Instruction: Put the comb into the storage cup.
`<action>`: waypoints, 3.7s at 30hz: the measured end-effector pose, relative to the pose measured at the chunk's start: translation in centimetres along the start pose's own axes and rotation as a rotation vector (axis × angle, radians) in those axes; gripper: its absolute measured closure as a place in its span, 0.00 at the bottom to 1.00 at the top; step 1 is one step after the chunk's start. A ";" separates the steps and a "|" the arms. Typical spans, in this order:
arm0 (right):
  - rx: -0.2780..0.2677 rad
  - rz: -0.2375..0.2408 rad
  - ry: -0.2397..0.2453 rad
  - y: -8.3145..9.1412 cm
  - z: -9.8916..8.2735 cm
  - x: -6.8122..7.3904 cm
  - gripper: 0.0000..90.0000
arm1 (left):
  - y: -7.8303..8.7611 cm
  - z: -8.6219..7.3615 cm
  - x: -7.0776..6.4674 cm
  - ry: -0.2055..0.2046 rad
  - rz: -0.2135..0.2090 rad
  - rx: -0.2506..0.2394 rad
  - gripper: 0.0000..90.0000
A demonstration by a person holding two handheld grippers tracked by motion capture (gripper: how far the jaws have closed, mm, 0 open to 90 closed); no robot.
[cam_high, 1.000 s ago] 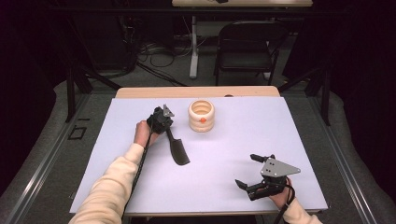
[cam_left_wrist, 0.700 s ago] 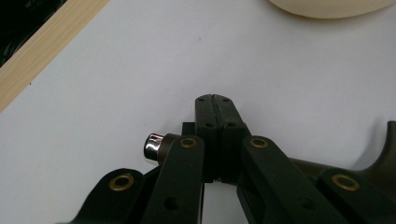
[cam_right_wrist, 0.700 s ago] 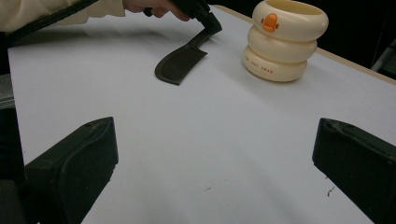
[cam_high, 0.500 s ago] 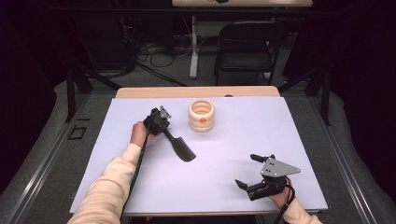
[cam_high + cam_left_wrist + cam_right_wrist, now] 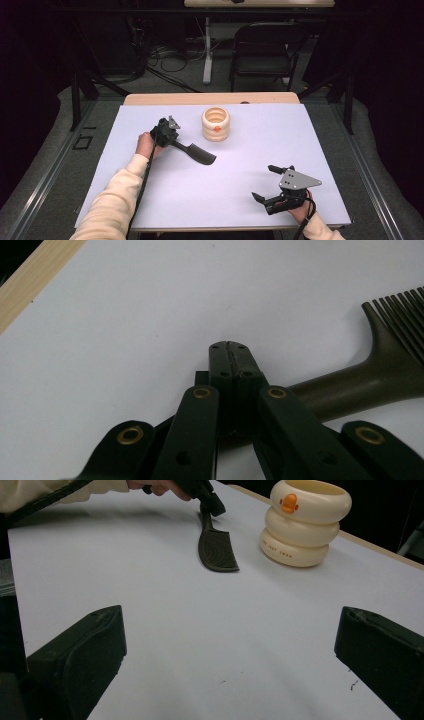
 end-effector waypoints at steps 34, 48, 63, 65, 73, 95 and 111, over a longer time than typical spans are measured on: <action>-0.002 0.001 -0.001 0.1 0.0 0.0 0.00 | 0.6 -0.8 -0.8 -0.024 -0.077 0.055 1.00; -0.004 0.001 0.003 0.1 0.1 0.0 0.00 | 1.0 -0.8 -0.9 -0.021 -0.093 0.059 0.94; -0.004 0.002 0.004 0.1 0.1 0.0 0.00 | 3.0 -0.4 0.5 -0.058 -0.027 0.018 0.57; -0.004 0.002 0.004 0.1 0.1 0.0 0.00 | 3.2 -0.4 0.5 -0.067 -0.037 0.022 0.52; 0.000 -0.001 -0.006 0.1 0.0 0.0 0.00 | 3.9 -0.3 0.3 -0.100 -0.055 0.018 0.38; 0.009 0.007 -0.015 -0.2 -0.2 0.1 0.00 | 5.0 -0.4 -0.9 -0.364 -0.161 0.054 0.19; 0.014 0.010 -0.015 -0.2 -0.2 0.0 0.00 | 3.1 0.9 -2.0 -0.546 -0.276 0.175 0.41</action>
Point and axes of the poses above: each handheld gripper's, and its own axes: y roughly backward along the jaws, z roughly out of its top, x roughly to its left, the point moved 10 cm from there along -y, roughly forward along the jaws, and after that the axes turned 15 degrees about -y, right-handed, at the moved point
